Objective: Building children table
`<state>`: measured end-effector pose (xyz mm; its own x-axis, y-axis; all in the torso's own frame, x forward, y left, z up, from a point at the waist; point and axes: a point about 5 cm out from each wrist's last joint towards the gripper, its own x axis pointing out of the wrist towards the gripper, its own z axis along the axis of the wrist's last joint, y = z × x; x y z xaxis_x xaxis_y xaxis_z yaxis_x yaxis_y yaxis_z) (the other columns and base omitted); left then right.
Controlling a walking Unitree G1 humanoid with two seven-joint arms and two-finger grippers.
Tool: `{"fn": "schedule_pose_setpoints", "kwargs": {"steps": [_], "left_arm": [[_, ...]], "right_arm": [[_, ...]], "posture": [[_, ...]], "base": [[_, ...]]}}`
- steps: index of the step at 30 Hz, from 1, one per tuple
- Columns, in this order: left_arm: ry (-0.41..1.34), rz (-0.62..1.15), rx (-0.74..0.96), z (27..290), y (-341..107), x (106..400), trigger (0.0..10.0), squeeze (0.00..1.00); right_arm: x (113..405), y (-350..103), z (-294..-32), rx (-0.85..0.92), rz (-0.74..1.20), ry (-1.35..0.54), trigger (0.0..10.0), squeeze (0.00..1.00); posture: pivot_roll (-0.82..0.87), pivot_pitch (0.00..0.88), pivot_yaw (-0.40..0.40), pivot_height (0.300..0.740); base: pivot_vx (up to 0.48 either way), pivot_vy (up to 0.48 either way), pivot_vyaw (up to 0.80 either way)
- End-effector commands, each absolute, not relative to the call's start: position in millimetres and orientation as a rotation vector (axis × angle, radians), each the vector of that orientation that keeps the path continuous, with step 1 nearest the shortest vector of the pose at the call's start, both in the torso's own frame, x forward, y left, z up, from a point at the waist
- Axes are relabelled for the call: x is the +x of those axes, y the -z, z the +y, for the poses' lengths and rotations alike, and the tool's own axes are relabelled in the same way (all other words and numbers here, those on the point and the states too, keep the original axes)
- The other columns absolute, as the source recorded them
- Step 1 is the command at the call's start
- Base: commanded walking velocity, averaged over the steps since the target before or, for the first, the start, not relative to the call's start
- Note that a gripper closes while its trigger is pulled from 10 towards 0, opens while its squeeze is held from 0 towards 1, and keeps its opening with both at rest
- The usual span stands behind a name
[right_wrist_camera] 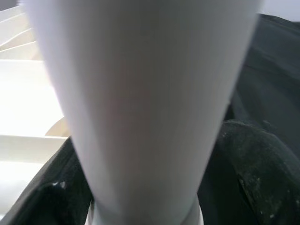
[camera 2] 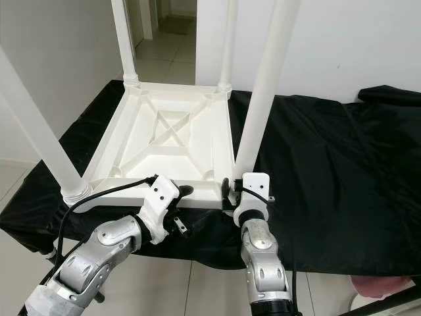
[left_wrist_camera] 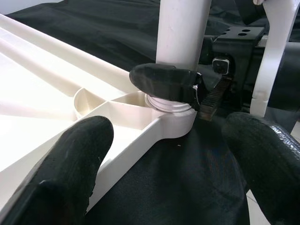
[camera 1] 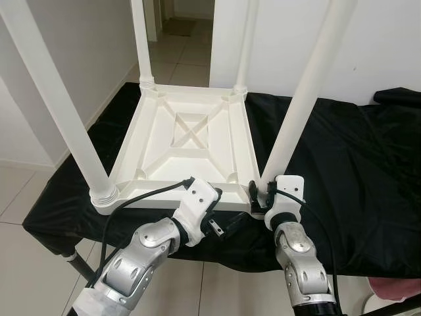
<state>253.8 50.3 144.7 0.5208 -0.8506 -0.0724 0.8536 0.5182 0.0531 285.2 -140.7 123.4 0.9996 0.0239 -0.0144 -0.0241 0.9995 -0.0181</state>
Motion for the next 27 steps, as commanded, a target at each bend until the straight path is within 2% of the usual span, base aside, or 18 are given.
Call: {"fn": "schedule_pose_setpoints", "kwargs": {"steps": [1, 2, 5, 8, 10, 12, 15, 16, 25, 26, 27], "left_arm": [[1.058, 0.046, 0.097, 50, -142, 251, 10.0, 0.0], [1.056, 0.045, 0.097, 50, -143, 252, 10.0, 0.0], [1.055, 0.045, 0.097, 51, -143, 252, 10.0, 0.0], [1.054, 0.046, 0.097, 51, -143, 252, 10.0, 0.0], [1.054, 0.046, 0.097, 51, -143, 252, 10.0, 0.0], [1.056, 0.045, 0.098, 51, -144, 252, 10.0, 0.0], [1.057, 0.044, 0.098, 51, -144, 252, 10.0, 0.0], [1.06, 0.044, 0.098, 51, -145, 253, 10.0, 0.0], [1.068, 0.044, 0.098, 50, -146, 254, 10.0, 0.0], [1.073, 0.046, 0.099, 49, -146, 253, 10.0, 0.0], [1.077, 0.047, 0.1, 49, -146, 252, 10.0, 0.0]], "right_arm": [[285, -124, -144, -0.019, 0.008, -0.052, 10.0, 0.47], [286, -124, -150, -0.028, 0.002, -0.071, 10.0, 0.0], [287, -124, -154, -0.024, 0.004, -0.08, 10.0, 0.0], [290, -126, -155, -0.053, -0.021, -0.274, 10.0, 0.0], [290, -126, -155, -0.053, -0.021, -0.274, 10.0, 0.0], [294, -125, -160, -0.099, -0.017, -0.366, 10.0, 0.0], [295, -124, -162, -0.112, -0.012, -0.409, 10.0, 0.0], [298, -123, -164, -0.144, -0.008, -0.509, 10.0, 0.0], [306, -124, -164, -0.179, -0.017, -0.605, 10.0, 0.0], [310, -126, -162, -0.192, -0.017, -0.642, 9.3, 0.0], [314, -127, -161, -0.199, -0.016, -0.671, 9.3, 0.0]], "posture": [[-0.01, 0.0, -0.026, 0.74], [0.0, 0.0, -0.025, 0.74], [0.0, 0.0, -0.025, 0.74], [-0.01, 0.0, -0.017, 0.74], [-0.01, 0.0, -0.017, 0.74], [-0.01, 0.0, -0.011, 0.74], [-0.01, 0.0, -0.011, 0.74], [-0.01, 0.0, -0.001, 0.74], [0.0, 0.0, 0.005, 0.74], [0.0, 0.0, 0.007, 0.74], [0.0, 0.0, 0.007, 0.74]], "base": [[0.0, 0.0, 0.0], [0.0, 0.0, 0.0], [0.0, 0.0, 0.0], [0.0, 0.0, 0.0], [0.0, 0.0, 0.0], [0.0, 0.0, 0.0], [0.0, 0.0, 0.0], [0.0, 0.0, 0.0], [0.0, 0.0, 0.0], [0.0, 0.0, 0.0], [0.0, 0.0, 0.0]]}}
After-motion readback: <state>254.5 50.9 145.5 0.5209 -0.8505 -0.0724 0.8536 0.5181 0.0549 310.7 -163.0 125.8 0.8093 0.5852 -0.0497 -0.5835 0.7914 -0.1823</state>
